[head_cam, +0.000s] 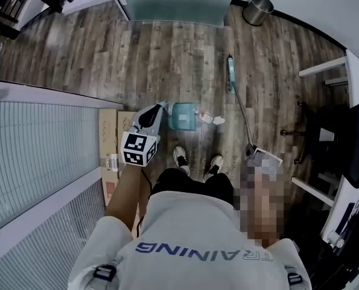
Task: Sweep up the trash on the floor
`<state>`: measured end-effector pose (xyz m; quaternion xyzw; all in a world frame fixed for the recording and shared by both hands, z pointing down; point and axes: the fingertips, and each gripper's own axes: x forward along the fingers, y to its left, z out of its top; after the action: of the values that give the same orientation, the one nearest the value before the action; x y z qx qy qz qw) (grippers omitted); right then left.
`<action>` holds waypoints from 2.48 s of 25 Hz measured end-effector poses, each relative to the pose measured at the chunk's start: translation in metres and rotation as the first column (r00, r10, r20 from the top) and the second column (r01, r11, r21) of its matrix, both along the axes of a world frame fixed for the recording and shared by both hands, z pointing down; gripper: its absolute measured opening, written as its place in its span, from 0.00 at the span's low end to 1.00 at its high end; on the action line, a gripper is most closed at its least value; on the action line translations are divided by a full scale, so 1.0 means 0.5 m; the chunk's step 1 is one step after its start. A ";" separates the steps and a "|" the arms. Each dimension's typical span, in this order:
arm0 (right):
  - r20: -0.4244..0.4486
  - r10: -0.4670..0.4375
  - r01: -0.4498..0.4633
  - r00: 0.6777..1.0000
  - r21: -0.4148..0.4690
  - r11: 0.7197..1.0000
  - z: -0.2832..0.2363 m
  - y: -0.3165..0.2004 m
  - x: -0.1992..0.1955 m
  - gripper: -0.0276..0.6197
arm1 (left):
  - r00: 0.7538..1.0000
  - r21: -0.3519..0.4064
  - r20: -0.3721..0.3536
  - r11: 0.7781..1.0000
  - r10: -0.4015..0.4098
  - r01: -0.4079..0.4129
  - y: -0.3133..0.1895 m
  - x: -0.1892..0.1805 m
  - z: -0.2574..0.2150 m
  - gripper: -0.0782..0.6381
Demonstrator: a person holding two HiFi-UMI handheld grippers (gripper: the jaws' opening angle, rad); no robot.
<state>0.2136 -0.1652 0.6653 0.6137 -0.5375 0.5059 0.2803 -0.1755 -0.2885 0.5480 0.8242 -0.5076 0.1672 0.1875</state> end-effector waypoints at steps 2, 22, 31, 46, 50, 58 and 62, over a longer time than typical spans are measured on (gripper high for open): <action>0.002 -0.002 0.002 1.000 -0.015 1.000 0.018 -0.002 0.011 0.21 | 0.997 -0.037 0.053 0.998 0.049 -0.047 -0.004 0.005 0.036 0.15; -0.020 0.006 -0.009 1.000 -0.167 0.986 0.120 0.076 0.128 0.21 | 0.774 -0.494 0.397 0.826 0.493 -0.272 -0.043 -0.013 0.405 0.30; -0.115 0.058 -0.086 0.992 -0.254 0.963 0.200 0.092 0.195 0.21 | 0.780 -0.508 0.346 0.803 0.522 -0.312 -0.046 0.003 0.409 0.29; -0.185 -0.025 -0.057 0.982 -0.428 0.902 0.309 0.148 0.101 0.21 | 0.802 -0.507 0.299 0.798 0.517 -0.325 -0.039 0.012 0.407 0.29; -0.138 -0.037 -0.025 0.990 -0.419 0.908 0.302 0.150 0.048 0.21 | 0.808 -0.505 0.289 0.799 0.514 -0.327 -0.038 0.012 0.406 0.29; -0.003 -0.114 0.103 0.993 -0.402 0.910 0.289 0.153 -0.101 0.21 | 0.813 -0.486 0.284 0.807 0.508 -0.334 -0.036 0.015 0.403 0.28; 0.069 -0.151 0.166 0.986 -0.391 0.905 0.287 0.153 -0.175 0.21 | 0.814 -0.487 0.282 0.807 0.508 -0.334 -0.035 0.017 0.404 0.28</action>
<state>0.1261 -0.0889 0.8090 0.4890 -0.4776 0.5909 0.4285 -0.1669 -0.3059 0.7500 0.8063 -0.2871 0.4737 0.2077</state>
